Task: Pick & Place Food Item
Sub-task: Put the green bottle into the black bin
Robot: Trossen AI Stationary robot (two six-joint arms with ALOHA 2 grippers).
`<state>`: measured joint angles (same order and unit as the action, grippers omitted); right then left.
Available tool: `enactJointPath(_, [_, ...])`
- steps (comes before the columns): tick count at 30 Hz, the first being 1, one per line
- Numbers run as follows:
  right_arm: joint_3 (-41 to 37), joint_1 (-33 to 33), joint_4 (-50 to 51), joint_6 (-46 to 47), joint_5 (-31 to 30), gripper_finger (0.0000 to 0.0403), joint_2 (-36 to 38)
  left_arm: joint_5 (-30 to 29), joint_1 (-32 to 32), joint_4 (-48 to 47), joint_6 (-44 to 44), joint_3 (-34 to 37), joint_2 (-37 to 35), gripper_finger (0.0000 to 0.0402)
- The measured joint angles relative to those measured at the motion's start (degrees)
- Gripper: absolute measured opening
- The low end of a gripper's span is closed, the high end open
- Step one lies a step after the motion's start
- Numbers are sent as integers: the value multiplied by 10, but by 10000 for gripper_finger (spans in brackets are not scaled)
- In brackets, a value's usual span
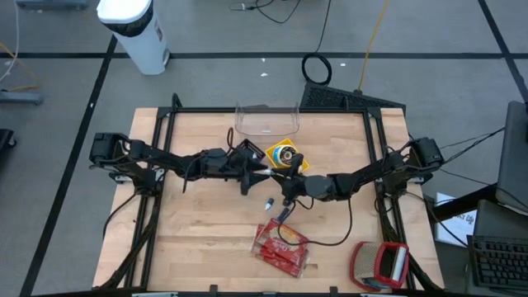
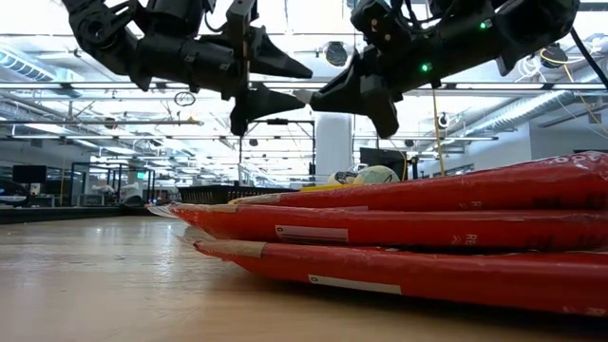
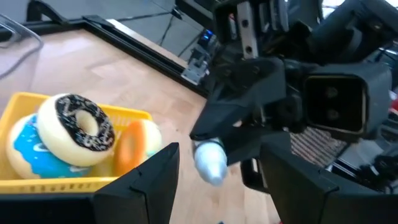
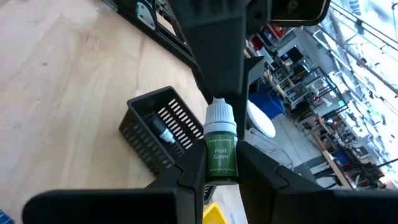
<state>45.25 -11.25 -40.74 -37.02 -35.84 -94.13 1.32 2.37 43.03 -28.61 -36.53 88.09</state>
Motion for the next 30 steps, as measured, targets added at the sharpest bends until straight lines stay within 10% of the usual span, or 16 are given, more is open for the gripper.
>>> enactJointPath(30, [0,-1,-47,-27,28,59,-5,-14,2,-11,-20,-2,0,175])
